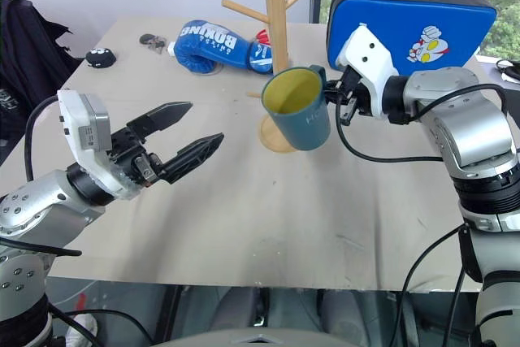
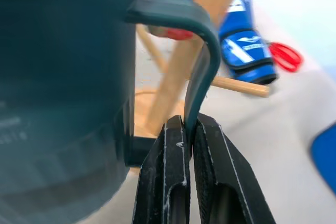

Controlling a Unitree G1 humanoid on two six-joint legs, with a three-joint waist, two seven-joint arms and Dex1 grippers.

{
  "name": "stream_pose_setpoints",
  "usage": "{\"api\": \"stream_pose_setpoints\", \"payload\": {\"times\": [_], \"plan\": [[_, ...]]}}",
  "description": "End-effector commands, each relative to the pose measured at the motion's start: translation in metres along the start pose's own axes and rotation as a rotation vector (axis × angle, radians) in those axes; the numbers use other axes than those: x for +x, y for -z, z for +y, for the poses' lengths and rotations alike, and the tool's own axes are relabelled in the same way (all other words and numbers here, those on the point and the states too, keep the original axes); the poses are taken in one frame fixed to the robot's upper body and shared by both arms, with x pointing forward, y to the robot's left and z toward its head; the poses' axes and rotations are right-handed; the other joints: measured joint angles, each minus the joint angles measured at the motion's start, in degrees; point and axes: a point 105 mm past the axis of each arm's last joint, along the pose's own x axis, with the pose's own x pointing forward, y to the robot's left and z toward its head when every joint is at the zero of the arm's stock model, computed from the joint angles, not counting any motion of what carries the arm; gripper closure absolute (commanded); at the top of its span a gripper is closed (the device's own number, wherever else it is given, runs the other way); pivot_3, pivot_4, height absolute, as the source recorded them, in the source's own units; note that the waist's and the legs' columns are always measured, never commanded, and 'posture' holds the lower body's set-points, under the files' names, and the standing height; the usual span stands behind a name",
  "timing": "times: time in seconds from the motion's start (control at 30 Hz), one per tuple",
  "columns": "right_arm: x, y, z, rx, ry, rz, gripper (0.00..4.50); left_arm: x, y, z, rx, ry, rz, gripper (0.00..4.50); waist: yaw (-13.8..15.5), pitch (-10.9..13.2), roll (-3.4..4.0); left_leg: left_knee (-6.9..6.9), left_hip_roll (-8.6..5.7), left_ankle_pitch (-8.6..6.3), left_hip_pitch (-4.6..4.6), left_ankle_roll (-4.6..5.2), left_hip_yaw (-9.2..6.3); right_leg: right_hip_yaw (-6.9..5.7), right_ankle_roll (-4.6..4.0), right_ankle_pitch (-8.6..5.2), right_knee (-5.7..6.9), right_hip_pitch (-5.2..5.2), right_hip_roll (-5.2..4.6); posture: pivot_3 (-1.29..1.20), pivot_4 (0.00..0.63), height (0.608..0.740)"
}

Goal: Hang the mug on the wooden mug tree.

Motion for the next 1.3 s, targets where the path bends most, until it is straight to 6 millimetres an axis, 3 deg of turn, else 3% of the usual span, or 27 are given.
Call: {"api": "stream_pose_setpoints", "payload": {"times": [0.03,0.37,0.7,0.83,0.93,0.97,1.07,1.17,1.3], "plan": [[-0.001,-0.020,0.003,-0.031,0.025,-0.021,4.42,-0.002,-0.009,-0.005,0.037,0.004,-0.026,0.00,-0.1,0.0,0.00,0.00,-0.01,0.00,-0.03,-0.01,0.00,0.00,0.00,0.00,0.00,-0.03,0.00,0.00,0.150,0.737],[0.012,-0.026,0.001,0.037,0.101,0.002,4.42,-0.003,-0.015,0.003,0.052,-0.010,-0.045,0.00,-0.2,0.0,-0.02,0.01,-0.05,0.15,-0.60,-0.26,0.04,0.02,0.00,0.01,0.08,-0.66,0.03,0.00,0.150,0.737],[0.021,-0.023,-0.007,0.059,0.159,0.036,4.42,-0.009,-0.011,-0.006,0.042,0.031,-0.033,0.00,-0.3,0.0,-0.02,0.00,-0.05,0.15,-0.66,-0.26,0.11,0.07,0.00,0.01,0.10,-0.76,0.04,0.00,0.150,0.737],[0.022,-0.027,-0.008,0.062,0.164,0.021,3.34,-0.010,-0.009,-0.008,0.040,0.037,-0.029,0.00,-0.2,0.0,-0.03,0.00,-0.05,0.15,-0.66,-0.26,0.12,0.07,0.00,0.01,0.10,-0.76,0.04,0.00,0.150,0.737],[0.022,-0.034,-0.007,0.080,0.159,-0.011,1.93,-0.010,-0.009,-0.008,0.037,0.041,-0.031,0.00,-0.3,0.0,-0.03,-0.01,-0.05,0.15,-0.66,-0.26,0.12,0.07,0.00,0.01,0.11,-0.77,0.04,0.00,0.150,0.737],[0.020,-0.037,-0.006,0.087,0.155,-0.022,1.23,-0.010,-0.008,-0.008,0.035,0.043,-0.028,0.00,-0.3,0.0,-0.03,-0.01,-0.04,0.15,-0.66,-0.26,0.12,0.07,0.00,0.01,0.10,-0.77,0.05,0.00,0.150,0.737],[0.010,-0.041,-0.004,0.102,0.148,-0.038,0.15,-0.011,-0.003,-0.009,0.031,0.049,-0.008,0.00,-0.3,0.0,-0.03,-0.01,-0.04,0.15,-0.66,-0.26,0.13,0.08,0.00,0.01,0.13,-0.77,0.05,0.00,0.150,0.737],[-0.008,-0.040,-0.001,0.122,0.122,-0.049,0.05,-0.011,0.003,-0.008,0.031,0.046,0.012,0.00,0.0,0.0,-0.03,-0.01,-0.04,0.15,-0.68,-0.26,0.10,0.05,0.00,0.01,0.12,-0.78,0.04,0.00,0.150,0.737],[-0.039,0.001,0.011,0.157,0.054,-0.044,0.05,-0.005,0.040,-0.019,0.023,0.062,0.126,0.00,0.6,-0.2,-0.27,-0.02,-0.08,0.12,-0.66,-0.21,0.07,-0.03,0.00,0.01,0.04,-0.66,0.01,0.00,0.150,0.737]]}}
